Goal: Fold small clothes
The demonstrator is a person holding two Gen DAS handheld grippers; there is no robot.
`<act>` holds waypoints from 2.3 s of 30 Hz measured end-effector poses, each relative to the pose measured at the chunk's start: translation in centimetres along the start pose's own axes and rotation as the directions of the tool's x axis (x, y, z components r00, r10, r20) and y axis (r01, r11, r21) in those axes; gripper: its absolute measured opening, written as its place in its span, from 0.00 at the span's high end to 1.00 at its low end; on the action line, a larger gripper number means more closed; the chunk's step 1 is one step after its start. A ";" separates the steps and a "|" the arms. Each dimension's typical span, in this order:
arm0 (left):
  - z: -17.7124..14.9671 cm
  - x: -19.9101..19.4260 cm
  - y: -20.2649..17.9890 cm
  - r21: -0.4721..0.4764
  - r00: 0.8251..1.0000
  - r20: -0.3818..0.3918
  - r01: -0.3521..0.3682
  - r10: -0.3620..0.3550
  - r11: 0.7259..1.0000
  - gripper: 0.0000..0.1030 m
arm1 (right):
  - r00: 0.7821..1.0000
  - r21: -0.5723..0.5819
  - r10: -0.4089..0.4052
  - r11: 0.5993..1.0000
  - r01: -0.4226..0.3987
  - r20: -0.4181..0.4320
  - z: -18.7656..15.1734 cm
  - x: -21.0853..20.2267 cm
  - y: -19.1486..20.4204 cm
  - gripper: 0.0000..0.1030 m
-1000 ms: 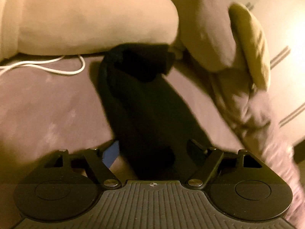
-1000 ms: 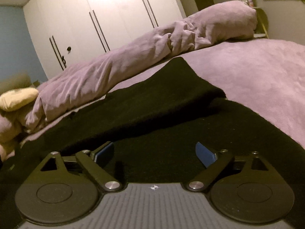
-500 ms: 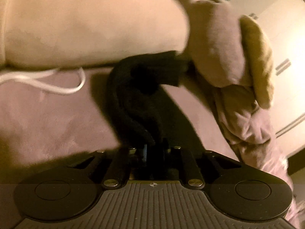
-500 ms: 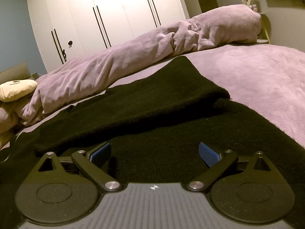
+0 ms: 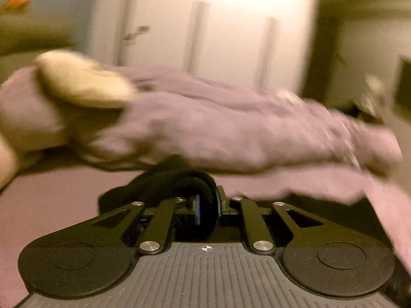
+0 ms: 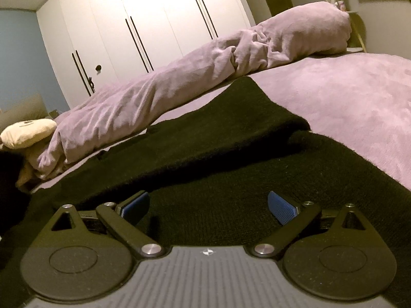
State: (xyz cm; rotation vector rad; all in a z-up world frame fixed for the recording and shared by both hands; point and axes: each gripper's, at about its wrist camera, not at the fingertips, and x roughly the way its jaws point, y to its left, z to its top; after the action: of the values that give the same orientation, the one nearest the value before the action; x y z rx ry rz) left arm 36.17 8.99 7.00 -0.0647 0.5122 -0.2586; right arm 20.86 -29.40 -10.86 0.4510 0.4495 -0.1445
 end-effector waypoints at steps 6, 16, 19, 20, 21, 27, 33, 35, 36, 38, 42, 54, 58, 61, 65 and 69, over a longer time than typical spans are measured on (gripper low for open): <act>-7.7 3.9 -6.8 0.008 0.979 -0.201 0.027 -0.024 1.000 0.79 | 1.000 0.029 0.030 0.999 -0.031 0.008 0.1 -0.1 -0.7 0.04; -12.2 -6.1 -3.1 -0.079 0.984 -0.165 -0.077 0.063 0.994 0.18 | 0.999 -0.035 0.005 0.999 -0.006 -0.039 1.2 -1.2 1.7 0.08; -14.0 -9.1 0.0 -0.182 0.964 -0.211 -0.201 0.162 0.962 0.18 | 0.996 -0.090 0.090 0.992 -0.089 0.007 1.3 -2.8 5.1 0.09; -14.5 -9.9 1.0 -0.207 0.954 -0.227 -0.243 0.195 0.948 0.18 | 0.993 -0.139 0.117 0.984 -0.115 0.006 1.2 -2.8 6.7 0.09; -15.0 -10.6 1.9 -0.227 0.942 -0.248 -0.283 0.226 0.932 0.18 | 0.989 -0.197 0.149 0.969 -0.146 0.000 1.1 -2.7 8.6 0.09; -16.7 -13.5 6.1 -0.304 0.898 -0.314 -0.403 0.309 0.863 0.18 | 0.938 -0.551 0.338 0.769 -0.323 -0.078 -1.6 -0.1 21.2 0.10; -17.6 -14.3 6.7 -0.313 0.895 -0.330 -0.404 0.300 0.860 0.18 | 0.947 -0.754 0.272 0.582 -0.304 -0.171 -4.9 4.8 28.9 0.51; -17.7 -14.4 6.6 -0.310 0.896 -0.325 -0.403 0.303 0.861 0.18 | 0.957 -0.790 0.227 0.546 -0.279 -0.181 -5.8 6.0 30.3 0.84; -17.7 -14.3 6.4 -0.307 0.896 -0.323 -0.404 0.305 0.862 0.18 | 0.959 -0.788 0.217 0.552 -0.272 -0.179 -5.8 6.3 30.4 0.87; -17.5 -13.8 6.2 -0.307 0.900 -0.316 -0.395 0.299 0.866 0.18 | 0.961 -0.751 0.235 0.606 -0.262 -0.146 -4.7 6.0 29.9 0.88; -17.1 -13.2 5.8 -0.288 0.902 -0.310 -0.390 0.300 0.875 0.18 | 0.980 -0.460 0.201 0.869 -0.182 -0.008 0.5 4.6 24.5 0.88; -15.1 -10.9 3.6 -0.203 0.905 -0.288 -0.376 0.312 0.904 0.18 | 0.977 -0.028 0.169 0.984 -0.174 -0.129 2.8 7.3 11.4 0.55; -13.4 -8.7 3.2 -0.167 0.913 -0.266 -0.359 0.309 0.918 0.18 | 0.958 0.153 0.225 0.968 -0.199 -0.177 3.4 9.6 9.7 0.45; -12.3 -6.8 3.2 -0.167 0.920 -0.258 -0.345 0.296 0.924 0.18 | 0.947 0.364 0.280 0.908 -0.207 -0.160 3.6 10.2 7.5 0.41; -11.5 -3.7 3.2 -0.120 0.913 -0.267 -0.351 0.310 0.929 0.18 | 0.948 0.362 0.253 0.917 -0.171 -0.194 3.8 11.5 7.5 0.55; -11.0 -1.1 4.0 -0.096 0.894 -0.282 -0.386 0.347 0.918 0.29 | 0.958 0.263 0.201 0.954 -0.145 -0.202 5.3 12.3 8.6 0.89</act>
State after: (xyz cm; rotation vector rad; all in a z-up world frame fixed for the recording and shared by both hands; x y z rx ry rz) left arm 30.70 13.21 -2.58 -0.0786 0.7936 0.1479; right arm 35.86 -24.60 -8.83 0.7535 0.6172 0.0243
